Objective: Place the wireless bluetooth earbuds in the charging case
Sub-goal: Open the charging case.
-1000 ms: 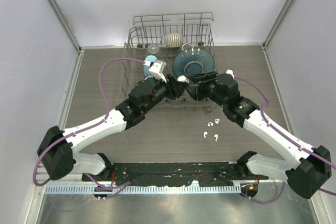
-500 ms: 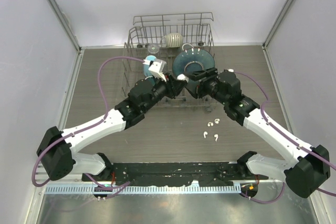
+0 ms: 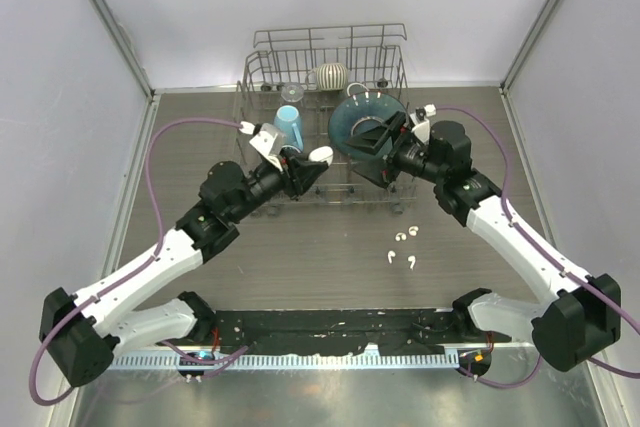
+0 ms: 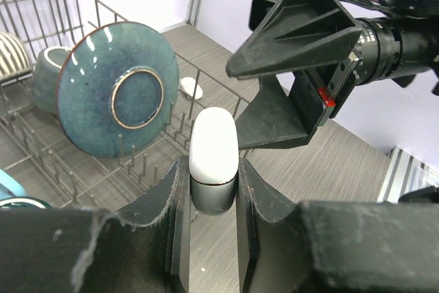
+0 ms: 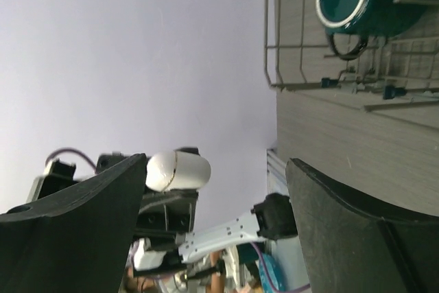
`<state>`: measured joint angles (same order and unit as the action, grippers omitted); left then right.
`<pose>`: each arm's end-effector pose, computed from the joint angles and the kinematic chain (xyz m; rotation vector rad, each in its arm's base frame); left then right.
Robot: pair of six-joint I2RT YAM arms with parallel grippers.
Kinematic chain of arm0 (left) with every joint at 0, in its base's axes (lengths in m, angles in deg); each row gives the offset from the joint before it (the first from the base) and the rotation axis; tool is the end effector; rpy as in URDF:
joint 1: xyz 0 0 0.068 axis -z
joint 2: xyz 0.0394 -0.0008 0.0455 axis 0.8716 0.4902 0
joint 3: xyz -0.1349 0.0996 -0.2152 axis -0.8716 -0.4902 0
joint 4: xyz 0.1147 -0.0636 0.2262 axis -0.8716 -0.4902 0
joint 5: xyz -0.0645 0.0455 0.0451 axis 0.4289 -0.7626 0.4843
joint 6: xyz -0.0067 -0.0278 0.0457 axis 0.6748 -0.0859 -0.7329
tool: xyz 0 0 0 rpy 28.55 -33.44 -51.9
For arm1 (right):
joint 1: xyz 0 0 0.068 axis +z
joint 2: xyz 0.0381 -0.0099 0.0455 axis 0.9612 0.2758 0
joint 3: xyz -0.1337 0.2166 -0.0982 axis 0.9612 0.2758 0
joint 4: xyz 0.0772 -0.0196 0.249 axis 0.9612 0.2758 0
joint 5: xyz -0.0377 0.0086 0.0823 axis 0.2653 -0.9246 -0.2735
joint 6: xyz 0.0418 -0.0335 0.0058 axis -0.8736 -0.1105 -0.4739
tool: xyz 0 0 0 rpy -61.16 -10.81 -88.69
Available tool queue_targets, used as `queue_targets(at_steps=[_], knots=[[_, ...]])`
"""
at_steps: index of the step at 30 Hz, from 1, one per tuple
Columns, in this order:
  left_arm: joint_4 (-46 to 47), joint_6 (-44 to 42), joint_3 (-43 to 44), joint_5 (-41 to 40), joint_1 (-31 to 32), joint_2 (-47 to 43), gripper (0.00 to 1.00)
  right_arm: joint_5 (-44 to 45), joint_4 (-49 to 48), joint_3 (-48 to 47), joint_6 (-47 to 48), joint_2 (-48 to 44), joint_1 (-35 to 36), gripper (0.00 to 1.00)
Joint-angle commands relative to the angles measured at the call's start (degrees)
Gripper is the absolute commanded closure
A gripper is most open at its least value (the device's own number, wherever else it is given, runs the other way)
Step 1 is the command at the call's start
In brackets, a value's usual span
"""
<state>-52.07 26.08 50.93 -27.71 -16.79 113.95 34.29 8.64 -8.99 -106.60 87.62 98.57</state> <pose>0.1757 -0.1734 0.3512 0.4375 1.5136 -0.9210 0.2362 0.1254 0.3399 0.5596 2.0379 1.5788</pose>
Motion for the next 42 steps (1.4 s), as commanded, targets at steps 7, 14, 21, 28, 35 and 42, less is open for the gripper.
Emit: queue_targets(at_steps=[7, 14, 21, 28, 35, 42], knots=[[-0.93, -2.34, 2.65, 20.8, -6.33, 0.23, 1.0, -19.77, -19.16, 2.21, -7.72, 1.19, 0.03, 0.12], [5.03, 1.88, 3.0, 23.35, -6.33, 3.05, 1.0, -21.61, -21.82, 1.85, -11.07, 3.83, 0.82, 0.12], [7.68, 3.64, 2.39, 22.21, -6.33, 2.88, 1.0, -21.18, -21.64, 3.26, -12.65, 4.45, 1.7, 0.12], [8.03, 3.73, 2.12, 22.12, -6.33, 2.26, 1.0, -19.86, -25.5, 4.93, -17.73, 5.24, 2.05, 0.15], [8.38, 4.6, 2.39, 24.49, -6.33, 3.05, 1.0, -17.66, -30.43, 7.56, -23.63, 5.85, 2.49, 0.28], [9.26, 4.96, 2.12, 24.67, -6.33, 3.84, 1.0, -17.84, -35.52, 8.1, -27.41, 6.56, 2.75, 0.38]])
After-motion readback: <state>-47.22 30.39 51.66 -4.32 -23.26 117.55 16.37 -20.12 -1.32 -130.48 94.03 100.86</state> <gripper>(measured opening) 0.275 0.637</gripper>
